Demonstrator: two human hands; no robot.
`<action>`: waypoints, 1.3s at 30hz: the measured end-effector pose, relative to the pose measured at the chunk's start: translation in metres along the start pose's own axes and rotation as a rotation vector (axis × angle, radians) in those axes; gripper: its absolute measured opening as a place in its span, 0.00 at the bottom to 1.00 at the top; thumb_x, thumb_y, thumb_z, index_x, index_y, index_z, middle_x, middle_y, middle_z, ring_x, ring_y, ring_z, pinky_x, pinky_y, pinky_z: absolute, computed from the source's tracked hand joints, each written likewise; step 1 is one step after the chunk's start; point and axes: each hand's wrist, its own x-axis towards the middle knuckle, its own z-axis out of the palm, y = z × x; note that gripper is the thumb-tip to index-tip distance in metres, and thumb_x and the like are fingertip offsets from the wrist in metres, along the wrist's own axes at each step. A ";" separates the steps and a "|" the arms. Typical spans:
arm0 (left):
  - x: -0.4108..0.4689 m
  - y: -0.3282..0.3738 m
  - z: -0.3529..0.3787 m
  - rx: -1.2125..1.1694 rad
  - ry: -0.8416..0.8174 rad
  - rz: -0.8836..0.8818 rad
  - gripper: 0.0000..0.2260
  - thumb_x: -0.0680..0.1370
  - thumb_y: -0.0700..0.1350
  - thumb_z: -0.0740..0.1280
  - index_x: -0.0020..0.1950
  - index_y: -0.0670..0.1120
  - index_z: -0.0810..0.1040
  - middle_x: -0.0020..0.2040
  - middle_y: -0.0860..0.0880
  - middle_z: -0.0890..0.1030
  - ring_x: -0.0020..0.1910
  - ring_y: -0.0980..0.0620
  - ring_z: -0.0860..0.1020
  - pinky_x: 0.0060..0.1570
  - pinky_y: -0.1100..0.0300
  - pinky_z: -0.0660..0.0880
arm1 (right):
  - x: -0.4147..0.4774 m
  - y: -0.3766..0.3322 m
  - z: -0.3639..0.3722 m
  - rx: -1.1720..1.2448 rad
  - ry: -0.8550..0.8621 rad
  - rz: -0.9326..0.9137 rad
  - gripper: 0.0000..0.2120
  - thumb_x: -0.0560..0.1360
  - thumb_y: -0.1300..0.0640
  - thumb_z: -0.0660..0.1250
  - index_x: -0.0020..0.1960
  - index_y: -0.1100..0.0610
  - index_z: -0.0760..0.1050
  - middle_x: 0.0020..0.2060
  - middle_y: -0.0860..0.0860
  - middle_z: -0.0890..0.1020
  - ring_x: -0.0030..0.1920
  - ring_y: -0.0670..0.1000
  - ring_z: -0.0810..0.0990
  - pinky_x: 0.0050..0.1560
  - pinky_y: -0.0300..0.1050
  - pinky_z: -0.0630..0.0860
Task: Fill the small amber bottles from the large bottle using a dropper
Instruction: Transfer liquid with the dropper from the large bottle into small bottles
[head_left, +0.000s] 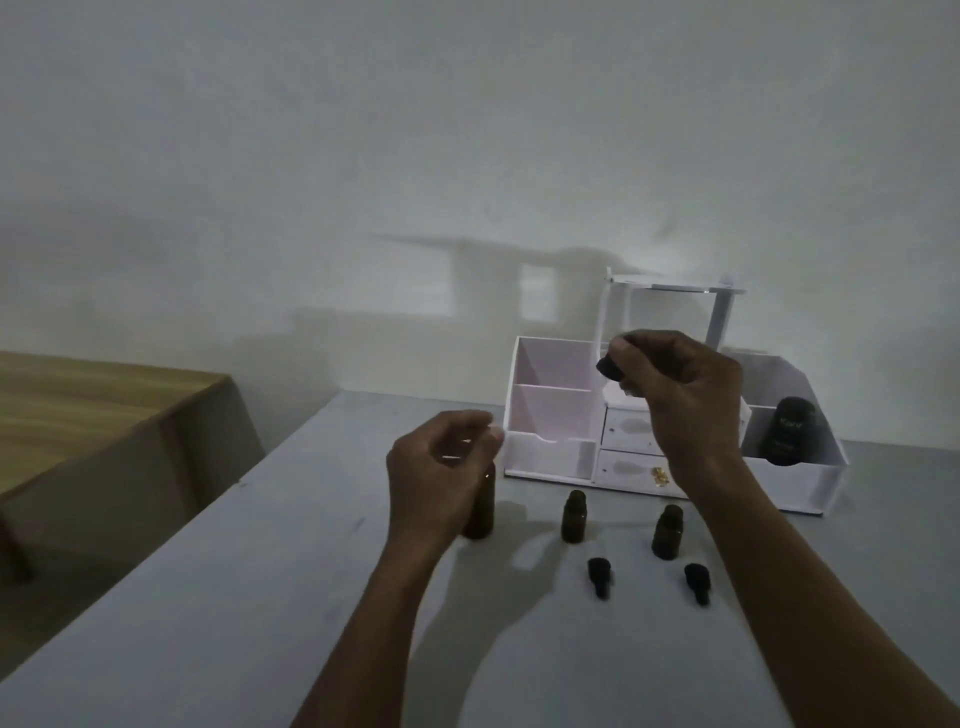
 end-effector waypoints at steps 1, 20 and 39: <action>0.005 -0.006 -0.008 -0.011 0.041 -0.025 0.08 0.72 0.46 0.74 0.49 0.54 0.83 0.44 0.62 0.82 0.44 0.64 0.81 0.43 0.71 0.77 | 0.000 -0.004 0.003 0.014 0.001 -0.009 0.08 0.75 0.58 0.71 0.45 0.45 0.80 0.33 0.37 0.84 0.38 0.39 0.84 0.40 0.30 0.78; 0.011 -0.077 -0.024 -0.087 -0.361 -0.376 0.22 0.67 0.35 0.77 0.55 0.55 0.80 0.48 0.60 0.83 0.47 0.65 0.80 0.42 0.72 0.74 | -0.005 0.013 0.079 0.019 -0.098 0.074 0.04 0.75 0.53 0.72 0.47 0.44 0.79 0.36 0.34 0.82 0.42 0.37 0.83 0.46 0.33 0.80; 0.008 -0.080 -0.024 -0.066 -0.349 -0.357 0.21 0.68 0.41 0.77 0.60 0.51 0.81 0.55 0.54 0.83 0.53 0.54 0.81 0.58 0.54 0.77 | -0.032 0.052 0.104 -0.229 -0.396 0.155 0.03 0.73 0.53 0.74 0.46 0.50 0.85 0.38 0.40 0.84 0.41 0.36 0.82 0.41 0.24 0.73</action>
